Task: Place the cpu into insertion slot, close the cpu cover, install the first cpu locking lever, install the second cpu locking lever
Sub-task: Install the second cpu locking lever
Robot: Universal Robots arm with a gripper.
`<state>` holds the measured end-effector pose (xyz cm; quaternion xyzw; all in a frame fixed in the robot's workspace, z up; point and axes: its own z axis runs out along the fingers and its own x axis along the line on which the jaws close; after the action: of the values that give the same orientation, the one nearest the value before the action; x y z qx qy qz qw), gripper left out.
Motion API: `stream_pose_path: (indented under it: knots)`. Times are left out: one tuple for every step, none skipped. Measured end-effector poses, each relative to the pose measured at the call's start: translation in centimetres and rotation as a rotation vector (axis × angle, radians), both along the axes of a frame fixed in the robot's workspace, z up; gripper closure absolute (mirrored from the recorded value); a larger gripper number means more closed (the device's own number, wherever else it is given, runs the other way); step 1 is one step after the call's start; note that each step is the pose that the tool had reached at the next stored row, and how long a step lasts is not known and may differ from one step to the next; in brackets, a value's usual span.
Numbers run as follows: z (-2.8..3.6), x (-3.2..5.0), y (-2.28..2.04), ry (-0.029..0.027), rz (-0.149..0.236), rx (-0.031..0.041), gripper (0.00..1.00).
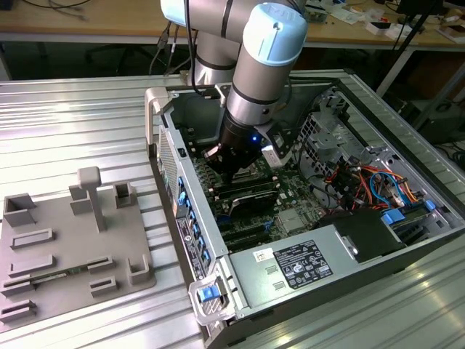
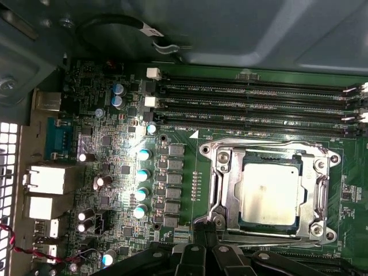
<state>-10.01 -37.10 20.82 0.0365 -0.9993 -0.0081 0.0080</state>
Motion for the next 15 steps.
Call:
stream_pose_path:
  knots:
    - [0.0, 0.0, 0.0, 0.0001, 0.0, -0.0001, 0.89]
    - [0.0, 0.0, 0.01, 0.0, 0.0, 0.0, 0.89]
    - [0.0, 0.0, 0.01, 0.0, 0.0, 0.0004, 0.89]
    - [-0.01, 0.0, 0.02, -0.0001, 0.0, 0.0011, 0.89]
    - [-0.01, 0.0, 0.02, 0.0, 0.0, 0.0017, 0.89]
    - [0.0, 0.0, 0.01, 0.0, 0.0, 0.0017, 0.89]
    - [-0.01, 0.0, 0.01, 0.0, 0.0, 0.0018, 0.89]
    - [-0.01, 0.0, 0.01, 0.0001, 0.0, 0.0017, 0.89]
    - [-0.02, -0.01, 0.0, 0.0002, 0.0, 0.0016, 0.89]
    - [-0.03, 0.0, 0.0, 0.0002, 0.0, 0.0018, 0.89]
    - [-0.05, 0.0, 0.01, 0.0001, 0.0, 0.0029, 0.89]
    - [-0.07, 0.0, 0.01, 0.0, 0.0, 0.0039, 0.89]
    - [-0.12, 0.0, 0.01, -0.0001, 0.0, 0.0064, 0.89]
    - [-0.15, 0.0, 0.01, 0.0, 0.0, 0.008, 0.89]
    - [-0.18, 0.0, 0.0, 0.0002, 0.0, 0.0093, 0.89]
